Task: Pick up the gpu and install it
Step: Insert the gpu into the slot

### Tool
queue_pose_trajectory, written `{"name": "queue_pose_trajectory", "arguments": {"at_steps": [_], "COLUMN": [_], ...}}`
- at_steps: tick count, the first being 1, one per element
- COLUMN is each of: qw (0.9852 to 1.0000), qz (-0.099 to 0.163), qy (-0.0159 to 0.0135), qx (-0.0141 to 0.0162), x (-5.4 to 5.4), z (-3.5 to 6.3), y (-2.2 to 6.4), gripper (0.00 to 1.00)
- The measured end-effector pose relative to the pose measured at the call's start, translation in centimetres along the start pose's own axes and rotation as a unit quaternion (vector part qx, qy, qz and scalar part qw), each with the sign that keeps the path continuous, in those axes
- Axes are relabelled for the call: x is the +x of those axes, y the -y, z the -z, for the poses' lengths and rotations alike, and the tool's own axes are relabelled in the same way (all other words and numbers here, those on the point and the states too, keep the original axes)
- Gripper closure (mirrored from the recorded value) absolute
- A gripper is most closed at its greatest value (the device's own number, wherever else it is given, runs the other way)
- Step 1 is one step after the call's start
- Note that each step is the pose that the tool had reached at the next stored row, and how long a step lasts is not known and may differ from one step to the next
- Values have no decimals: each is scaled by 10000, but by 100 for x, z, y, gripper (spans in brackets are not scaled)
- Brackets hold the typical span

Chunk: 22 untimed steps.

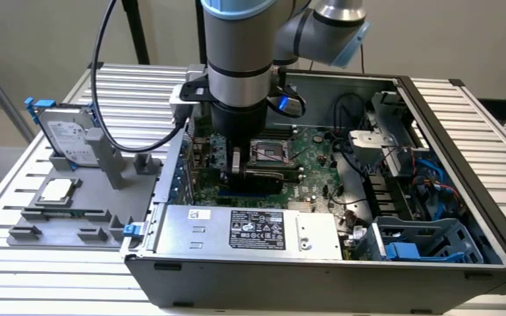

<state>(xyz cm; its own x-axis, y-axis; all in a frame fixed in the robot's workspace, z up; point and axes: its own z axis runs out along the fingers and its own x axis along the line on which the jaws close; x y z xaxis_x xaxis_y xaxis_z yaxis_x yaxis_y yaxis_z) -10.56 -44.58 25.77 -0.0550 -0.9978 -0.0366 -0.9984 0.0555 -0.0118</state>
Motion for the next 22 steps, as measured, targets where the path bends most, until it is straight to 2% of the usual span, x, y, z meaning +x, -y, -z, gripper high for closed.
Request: {"name": "queue_pose_trajectory", "arguments": {"at_steps": [6, 16, 18, 22], "qw": [10000, 9999, 9999, 9999], "qz": [0, 2, 2, 1], "qy": [-34, -150, -162, -166], "qx": [2, 8, 9, 9], "x": [0, -5, -7, -7], "z": [-14, -64, -65, -58], "y": [0, -1, -2, -3], "gripper": [100, 100, 100, 100]}}
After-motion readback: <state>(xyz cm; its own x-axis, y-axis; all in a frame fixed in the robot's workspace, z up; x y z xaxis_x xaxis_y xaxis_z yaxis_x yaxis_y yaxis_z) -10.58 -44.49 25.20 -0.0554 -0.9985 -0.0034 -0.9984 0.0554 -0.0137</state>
